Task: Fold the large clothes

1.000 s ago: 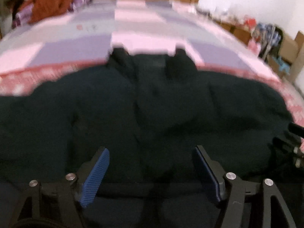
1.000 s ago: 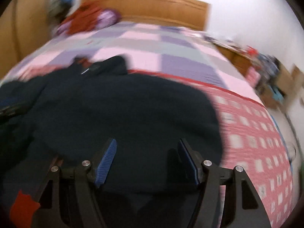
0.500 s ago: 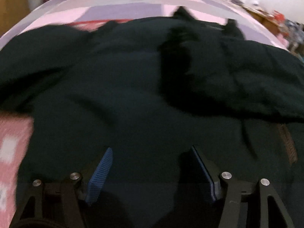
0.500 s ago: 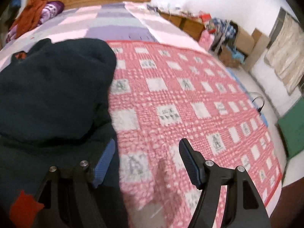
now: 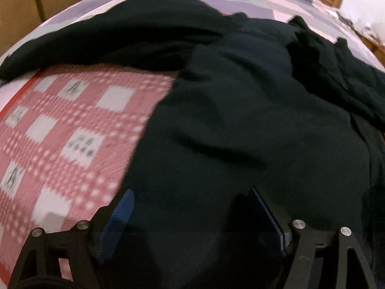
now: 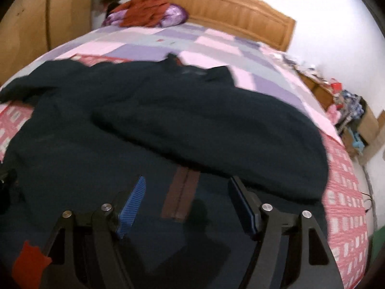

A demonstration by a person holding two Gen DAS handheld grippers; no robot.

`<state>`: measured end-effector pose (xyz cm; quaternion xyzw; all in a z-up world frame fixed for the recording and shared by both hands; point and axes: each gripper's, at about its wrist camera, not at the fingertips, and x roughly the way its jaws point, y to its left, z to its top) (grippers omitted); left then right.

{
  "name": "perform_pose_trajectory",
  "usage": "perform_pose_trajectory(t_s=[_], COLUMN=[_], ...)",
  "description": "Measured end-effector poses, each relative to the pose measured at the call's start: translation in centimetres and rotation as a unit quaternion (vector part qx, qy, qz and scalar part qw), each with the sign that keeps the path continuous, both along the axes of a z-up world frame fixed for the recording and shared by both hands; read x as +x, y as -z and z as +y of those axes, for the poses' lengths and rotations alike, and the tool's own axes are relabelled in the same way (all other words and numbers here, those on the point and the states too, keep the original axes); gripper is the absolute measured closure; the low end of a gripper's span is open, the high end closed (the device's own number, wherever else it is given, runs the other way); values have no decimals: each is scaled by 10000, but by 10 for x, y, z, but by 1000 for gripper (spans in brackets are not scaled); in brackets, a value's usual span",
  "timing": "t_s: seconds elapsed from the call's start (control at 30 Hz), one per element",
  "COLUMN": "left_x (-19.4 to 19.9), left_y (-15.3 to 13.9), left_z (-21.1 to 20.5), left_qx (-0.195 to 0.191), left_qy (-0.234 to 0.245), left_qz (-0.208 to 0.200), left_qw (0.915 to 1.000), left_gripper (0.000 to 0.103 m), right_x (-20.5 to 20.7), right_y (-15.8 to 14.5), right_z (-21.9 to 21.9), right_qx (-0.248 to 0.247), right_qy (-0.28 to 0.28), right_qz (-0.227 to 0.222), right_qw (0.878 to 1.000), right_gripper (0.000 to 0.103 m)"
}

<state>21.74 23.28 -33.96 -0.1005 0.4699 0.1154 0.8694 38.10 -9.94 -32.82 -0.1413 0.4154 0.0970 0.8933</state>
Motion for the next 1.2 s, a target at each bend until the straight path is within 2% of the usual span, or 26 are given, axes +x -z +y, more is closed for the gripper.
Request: perform_pose_trajectory(t_s=[0.07, 0.27, 0.33, 0.43, 0.5, 0.57, 0.67, 0.73, 0.77, 0.8, 0.9, 0.97, 1.03, 1.1, 1.13, 1.2], left_x=[-11, -39, -48, -56, -61, -68, -75, -85, -93, -98, -98, -92, -91, -92, -95, -100], left_y=[3, 9, 14, 16, 5, -3, 4, 16, 23, 25, 27, 32, 31, 29, 27, 21], left_z=[7, 10, 12, 22, 36, 57, 99, 122, 129, 128, 96, 74, 65, 74, 82, 97], left_qx=[-72, -68, -70, -299, -258, -238, -200, -373, -542, -585, -233, 76, 193, -66, -289, -671], left_qy=[-78, -205, -309, -471, -693, -941, -1485, -1986, -2265, -2332, -2064, -1830, -1796, -1851, -1859, -1903], left_qz=[-18, -164, -181, -229, -369, -530, -236, 6, 50, -40, -182, -55, -64, -153, -246, -459], left_qw=[9999, 9996, 9993, 9982, 9966, 9939, 9884, 9794, 9725, 9707, 9780, 9831, 9835, 9826, 9818, 9783], left_gripper=[20, 15, 8, 8, 8, 8, 8, 8, 8, 8, 8, 8, 8, 8, 8, 8], right_x=[0, 15, 20, 27, 30, 34, 40, 44, 46, 48, 48, 44, 38, 36, 36, 43], right_y=[1, -14, -21, -27, -30, -28, -19, -11, -8, -4, 5, 12, 20, 27, 26, 13], right_z=[32, 148, 194, 269, 315, 354, 405, 437, 449, 468, 507, 538, 560, 577, 581, 575], right_qx=[70, 174, 203, 128, 86, 22, -111, -187, -198, -228, -351, -434, -618, -813, -820, -501], right_qy=[-230, -1157, -1592, -2201, -2552, -2814, -3041, -3113, -3134, -3194, -3398, -3659, -3844, -3940, -3921, -3731], right_qz=[92, -65, -221, -394, -494, -504, -524, -498, -476, -458, -551, -581, -662, -736, -739, -580], right_qw=[9997, 9931, 9868, 9746, 9656, 9583, 9511, 9488, 9482, 9462, 9382, 9278, 9187, 9125, 9133, 9246], right_gripper=[29, 29, 29, 29, 29, 29, 29, 29, 29, 29, 29, 29, 29, 29, 29, 29])
